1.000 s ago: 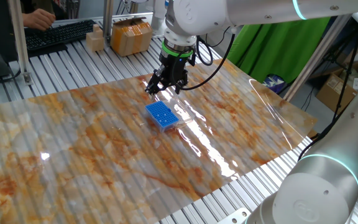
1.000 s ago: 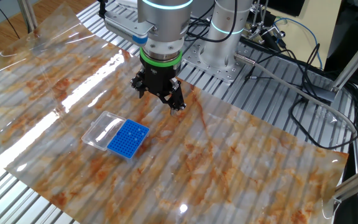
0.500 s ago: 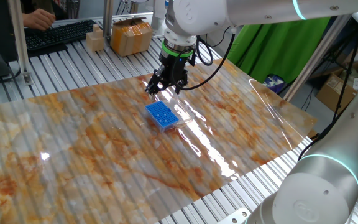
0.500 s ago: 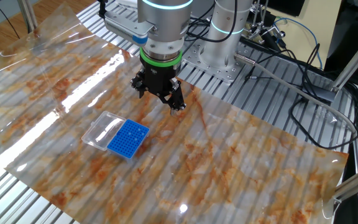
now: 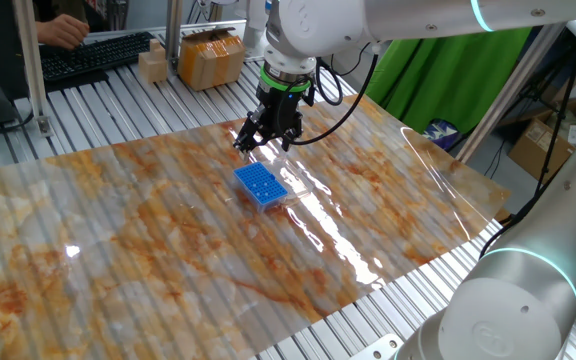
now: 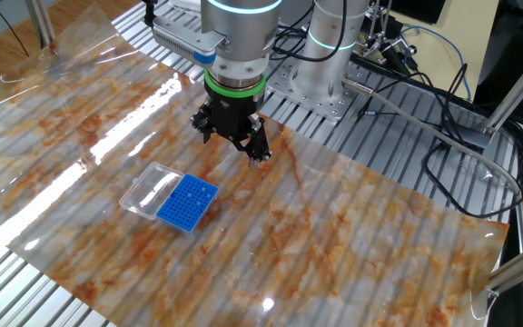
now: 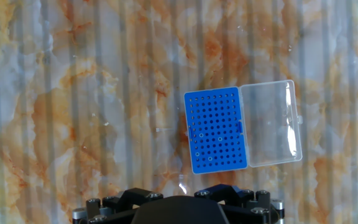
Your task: Insert a small pipette tip into the holder for small pipette tips
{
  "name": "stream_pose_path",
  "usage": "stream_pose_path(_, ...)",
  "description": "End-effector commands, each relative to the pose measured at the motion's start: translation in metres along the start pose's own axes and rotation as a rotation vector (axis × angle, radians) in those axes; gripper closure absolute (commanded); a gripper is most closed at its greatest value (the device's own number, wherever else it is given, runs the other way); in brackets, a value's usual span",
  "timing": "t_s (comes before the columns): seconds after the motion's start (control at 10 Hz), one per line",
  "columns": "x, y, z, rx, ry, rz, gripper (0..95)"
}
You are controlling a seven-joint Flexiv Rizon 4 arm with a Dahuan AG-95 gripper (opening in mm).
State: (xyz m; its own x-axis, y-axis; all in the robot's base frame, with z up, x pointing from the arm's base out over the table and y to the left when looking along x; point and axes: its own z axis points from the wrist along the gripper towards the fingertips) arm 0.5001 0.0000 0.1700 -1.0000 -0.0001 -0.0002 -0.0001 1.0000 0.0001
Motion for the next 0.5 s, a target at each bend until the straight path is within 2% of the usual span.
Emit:
stream_pose_path(0.1,0.0001,0.0000,0.0000,-0.092,0.058,0.315,95.0)
stream_pose_path(0.5,0.0017,0.0004,0.0007,-0.093,0.059,0.318,95.0)
